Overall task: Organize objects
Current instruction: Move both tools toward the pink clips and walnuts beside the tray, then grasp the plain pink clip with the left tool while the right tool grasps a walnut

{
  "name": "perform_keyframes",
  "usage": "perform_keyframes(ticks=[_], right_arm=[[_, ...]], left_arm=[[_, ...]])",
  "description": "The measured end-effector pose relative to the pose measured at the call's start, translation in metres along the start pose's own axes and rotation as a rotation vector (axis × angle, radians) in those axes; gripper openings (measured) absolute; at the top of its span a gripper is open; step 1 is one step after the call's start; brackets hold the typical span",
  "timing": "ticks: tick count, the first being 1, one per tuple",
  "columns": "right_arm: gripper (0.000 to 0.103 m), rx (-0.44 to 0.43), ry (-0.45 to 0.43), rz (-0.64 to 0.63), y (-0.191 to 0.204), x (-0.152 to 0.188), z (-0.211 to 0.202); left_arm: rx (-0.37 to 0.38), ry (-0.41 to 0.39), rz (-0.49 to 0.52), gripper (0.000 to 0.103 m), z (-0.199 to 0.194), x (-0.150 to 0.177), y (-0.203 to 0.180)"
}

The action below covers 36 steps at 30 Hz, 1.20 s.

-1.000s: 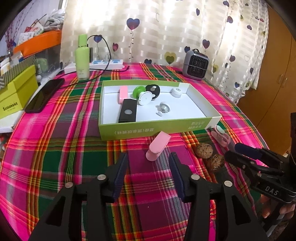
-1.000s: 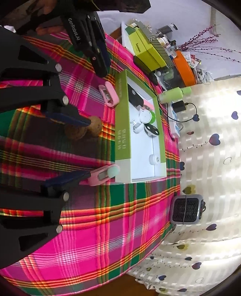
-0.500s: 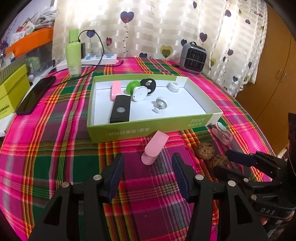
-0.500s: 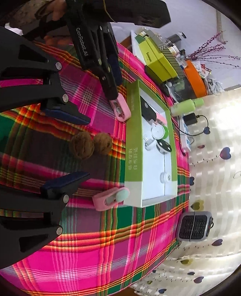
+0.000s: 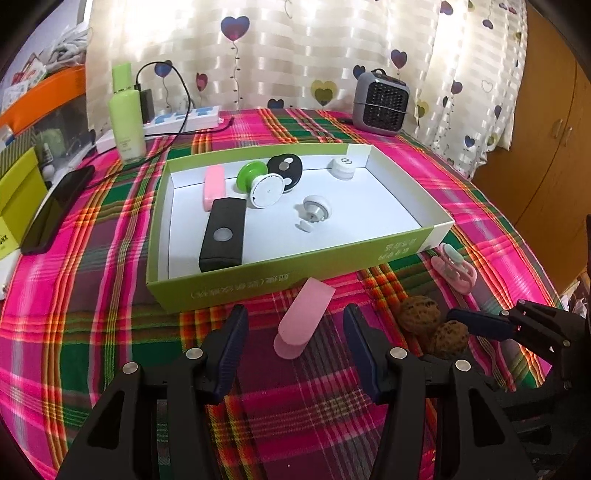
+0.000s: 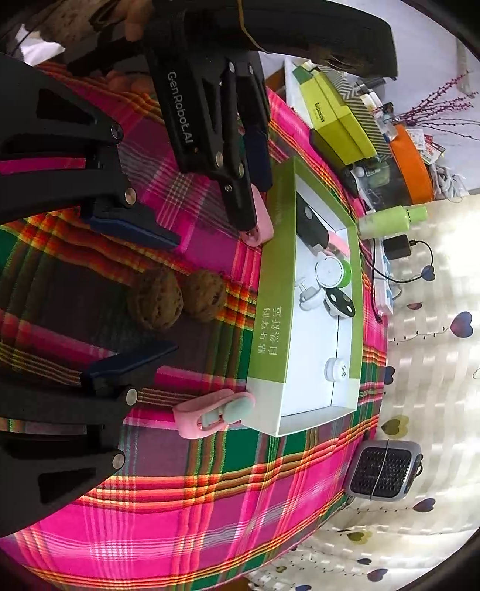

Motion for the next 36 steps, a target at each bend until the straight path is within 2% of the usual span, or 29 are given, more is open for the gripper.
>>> perform_keyframes(ticks=[7, 10, 12, 17, 24, 25, 36], right_arm=[[0.052, 0.001, -0.003, 0.016, -0.0035, -0.0020, 0.0000], [0.048, -0.001, -0.005, 0.025, -0.0058, -0.0030, -0.0001], [0.041, 0.005, -0.007, 0.029, -0.0067, -0.0033, 0.0000], [0.035, 0.006, -0.007, 0.024, -0.0067, -0.0034, 0.0001], [0.034, 0.010, -0.008, 0.016, -0.0058, -0.0022, -0.0004], [0.034, 0.010, -0.008, 0.016, -0.0058, -0.0023, -0.0004], [0.034, -0.003, -0.017, 0.007, -0.0036, -0.0008, -0.0031]], left_arm=[[-0.004, 0.013, -0.010, 0.049, 0.0072, 0.0015, 0.0019], [-0.010, 0.014, -0.010, 0.047, 0.0082, 0.0005, 0.0020], [-0.012, 0.015, -0.008, 0.044, 0.0091, -0.0001, 0.0017], [-0.009, 0.018, 0.005, 0.031, 0.0106, -0.0022, 0.0007], [-0.001, 0.015, 0.000, 0.021, 0.0108, -0.0028, 0.0005], [0.001, 0.014, 0.000, 0.016, 0.0108, -0.0028, 0.0004], [-0.009, 0.005, -0.009, 0.016, 0.0074, -0.0015, -0.0001]])
Point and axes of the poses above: each gripper's, at about its wrist camera, not at the fingertips, and z roughly the way its jaws point, y to its left, x to its underside, the point moved 2 cm from there along z, roughly the way its jaws point, and after that the axes turned 13 degrees about z, right-handed, at the moved point
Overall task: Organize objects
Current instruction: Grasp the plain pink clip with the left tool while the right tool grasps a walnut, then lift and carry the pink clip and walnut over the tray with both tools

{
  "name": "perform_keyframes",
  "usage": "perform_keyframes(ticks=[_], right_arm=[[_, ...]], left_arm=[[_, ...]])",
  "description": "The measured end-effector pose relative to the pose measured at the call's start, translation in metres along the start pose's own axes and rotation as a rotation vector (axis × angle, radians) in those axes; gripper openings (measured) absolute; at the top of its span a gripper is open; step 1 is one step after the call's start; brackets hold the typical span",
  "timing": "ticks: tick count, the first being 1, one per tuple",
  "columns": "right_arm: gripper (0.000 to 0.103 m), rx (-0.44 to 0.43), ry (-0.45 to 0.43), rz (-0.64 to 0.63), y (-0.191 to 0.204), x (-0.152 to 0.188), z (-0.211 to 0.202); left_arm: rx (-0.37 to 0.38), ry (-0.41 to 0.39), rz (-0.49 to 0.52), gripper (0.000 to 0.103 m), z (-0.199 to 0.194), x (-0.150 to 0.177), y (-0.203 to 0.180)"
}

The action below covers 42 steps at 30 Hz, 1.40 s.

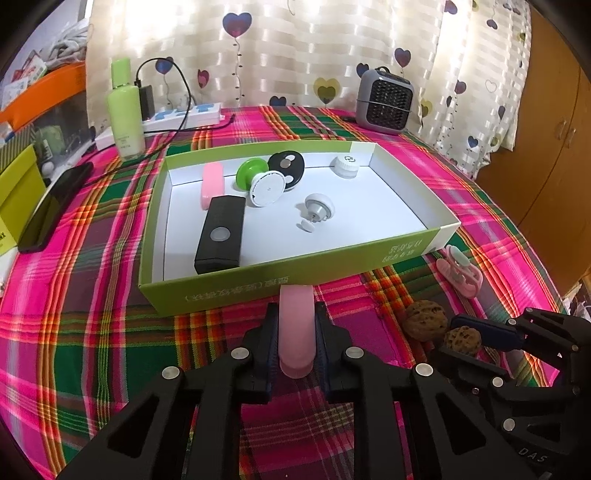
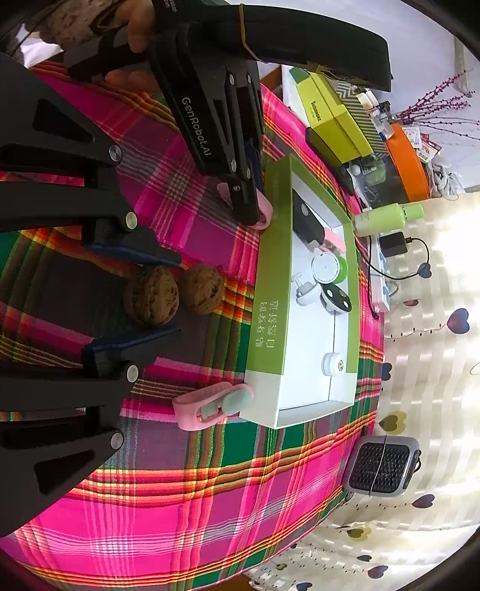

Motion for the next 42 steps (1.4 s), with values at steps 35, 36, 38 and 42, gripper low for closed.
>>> perform_keyframes(ticks=[35, 36, 38, 42], right_arm=[[0.034, -0.024, -0.141, -0.009, -0.002, -0.034, -0.030], [0.034, -0.024, -0.147, -0.012, -0.002, -0.036, -0.031], [0.034, -0.024, -0.167, -0.022, -0.001, -0.044, -0.034], [0.034, -0.027, -0.195, -0.026, -0.002, -0.057, -0.040]], left_arm=[[-0.001, -0.091, -0.006, 0.016, -0.038, -0.019, -0.001], [-0.004, -0.092, -0.009, 0.016, -0.038, -0.021, 0.000], [-0.014, -0.095, -0.010, 0.016, -0.038, -0.024, 0.003], [-0.015, -0.102, -0.026, 0.016, -0.038, -0.031, 0.009]])
Point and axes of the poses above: each gripper's, at about its wrist camera, not at the fingertips, and z roughly the way its jaws point, y to its left, x to its underside, the point moved 2 cm from there along z, roughly the way its jaws point, and after that the axes turned 13 degrees about z, right-handed, at the moved point
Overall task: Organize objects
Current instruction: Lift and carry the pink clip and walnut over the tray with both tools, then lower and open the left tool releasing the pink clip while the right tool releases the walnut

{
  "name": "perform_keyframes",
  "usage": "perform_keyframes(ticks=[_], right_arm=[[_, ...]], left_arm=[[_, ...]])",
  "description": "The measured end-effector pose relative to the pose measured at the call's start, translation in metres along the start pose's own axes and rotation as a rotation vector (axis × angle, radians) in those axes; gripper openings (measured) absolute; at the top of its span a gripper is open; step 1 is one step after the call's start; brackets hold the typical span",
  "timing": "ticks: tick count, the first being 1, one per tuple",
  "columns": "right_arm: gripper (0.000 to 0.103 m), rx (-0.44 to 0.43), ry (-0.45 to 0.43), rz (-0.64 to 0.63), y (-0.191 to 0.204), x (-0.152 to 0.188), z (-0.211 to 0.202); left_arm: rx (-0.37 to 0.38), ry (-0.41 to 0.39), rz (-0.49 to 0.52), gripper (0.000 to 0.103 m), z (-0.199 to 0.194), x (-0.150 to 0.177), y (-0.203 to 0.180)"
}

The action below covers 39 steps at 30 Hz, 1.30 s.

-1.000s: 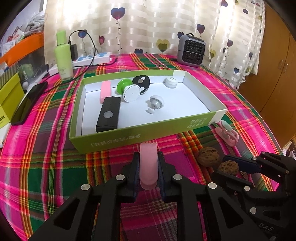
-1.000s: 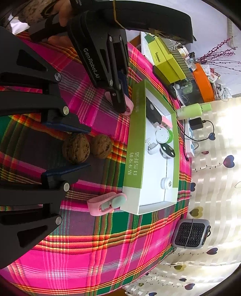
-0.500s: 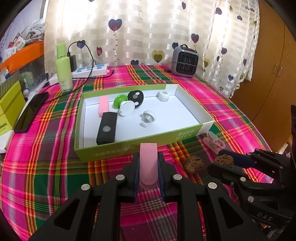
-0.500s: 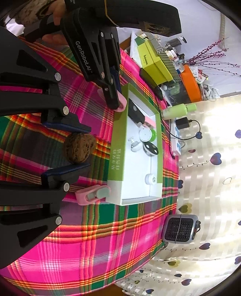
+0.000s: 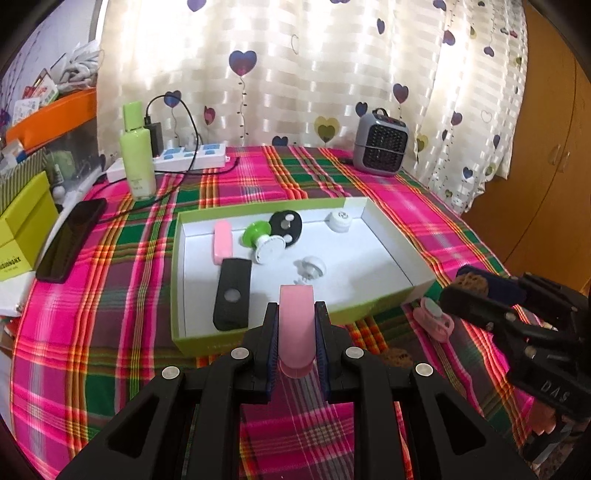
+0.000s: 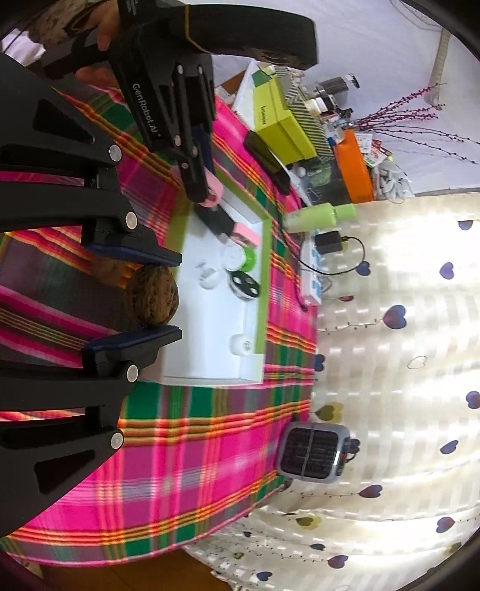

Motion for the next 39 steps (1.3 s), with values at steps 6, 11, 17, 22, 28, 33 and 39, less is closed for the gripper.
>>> perform_keyframes(ticks=[6, 11, 17, 22, 28, 33, 39], right_arm=[[0.034, 0.003, -0.014, -0.010, -0.002, -0.016, 0.006], [0.034, -0.007, -0.007, -0.011, -0.005, -0.032, 0.018], [0.034, -0.001, 0.036, 0.003, -0.011, -0.050, 0.047], [0.034, 0.010, 0.073, -0.018, -0.012, -0.058, 0.072], [0.034, 0.026, 0.124, -0.025, -0.014, -0.063, 0.103], [0.034, 0.056, 0.172, -0.040, -0.015, -0.064, 0.129], [0.034, 0.065, 0.205, -0.077, -0.008, -0.063, 0.147]], left_arm=[[-0.025, -0.004, -0.002, 0.016, 0.005, -0.010, 0.006], [-0.029, 0.003, -0.007, 0.016, 0.012, -0.014, 0.009], [-0.031, 0.029, -0.029, 0.016, 0.029, -0.016, 0.014], [-0.036, 0.045, -0.044, 0.016, 0.042, -0.017, 0.018], [-0.035, 0.076, -0.040, 0.016, 0.059, -0.020, 0.019], [-0.036, 0.094, -0.038, 0.016, 0.070, -0.019, 0.020], [-0.031, 0.109, -0.041, 0.016, 0.079, -0.019, 0.023]])
Point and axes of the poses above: each gripper's, at about its wrist camera, not at the fingertips, and z roughly the way its jaws point, y to its left, x to its underside, the point moved 2 cm from there along z, roughly the way its jaws point, and after that the axes turned 13 degrees about z, right-handed, at the moved point
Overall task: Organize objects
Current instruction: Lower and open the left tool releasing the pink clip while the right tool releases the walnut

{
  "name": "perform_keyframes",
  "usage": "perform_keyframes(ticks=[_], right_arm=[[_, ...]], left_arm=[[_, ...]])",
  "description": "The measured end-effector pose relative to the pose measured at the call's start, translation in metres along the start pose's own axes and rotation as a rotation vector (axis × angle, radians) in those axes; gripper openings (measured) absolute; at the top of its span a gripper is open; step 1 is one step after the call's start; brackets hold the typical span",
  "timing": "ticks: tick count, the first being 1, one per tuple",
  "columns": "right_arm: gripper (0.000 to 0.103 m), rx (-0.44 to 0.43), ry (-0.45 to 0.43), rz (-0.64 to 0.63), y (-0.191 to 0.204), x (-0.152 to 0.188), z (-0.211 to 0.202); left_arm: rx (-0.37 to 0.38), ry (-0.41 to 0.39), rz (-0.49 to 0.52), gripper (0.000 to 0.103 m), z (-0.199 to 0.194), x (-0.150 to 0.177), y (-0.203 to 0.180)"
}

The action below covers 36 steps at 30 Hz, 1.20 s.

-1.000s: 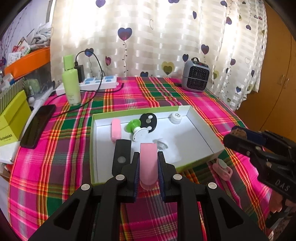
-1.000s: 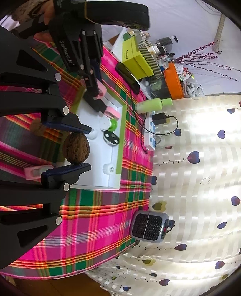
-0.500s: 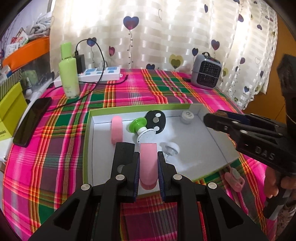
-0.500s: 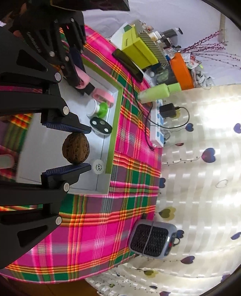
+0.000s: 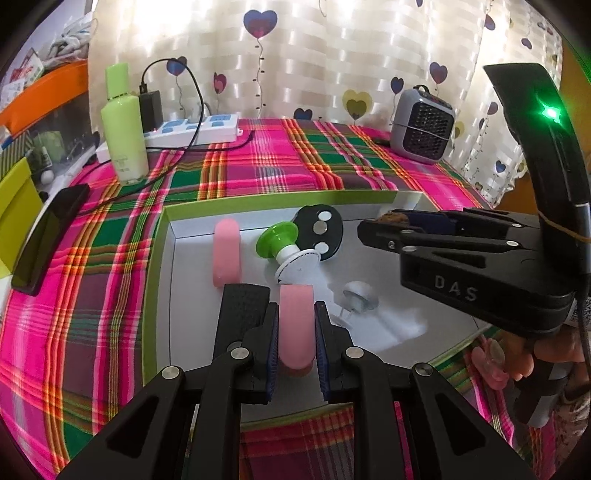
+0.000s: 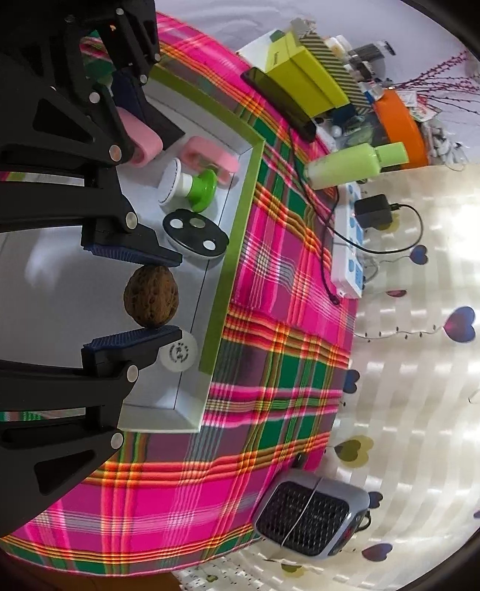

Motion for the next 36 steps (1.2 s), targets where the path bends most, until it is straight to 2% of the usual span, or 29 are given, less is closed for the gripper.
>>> perform_keyframes(ticks=[6, 36], right_arm=[[0.034, 0.037, 0.014, -0.028, 0.005, -0.002, 0.009], [0.034, 0.050, 0.049, -0.028, 0.005, -0.001, 0.022]], left_arm=[[0.000, -0.006, 0.008, 0.016, 0.002, -0.001, -0.001], [-0.008, -0.016, 0.020, 0.019, 0.004, -0.002, -0.001]])
Point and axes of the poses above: each gripper's, at about its wrist camera, not at the fingertips, and z roughly the way its jaws point, y to its left, x to its underside, the point moved 2 cm from there along z, roughly the way its jaws point, and after that the axes turned 13 degrees about z, right-handed, at the moved point
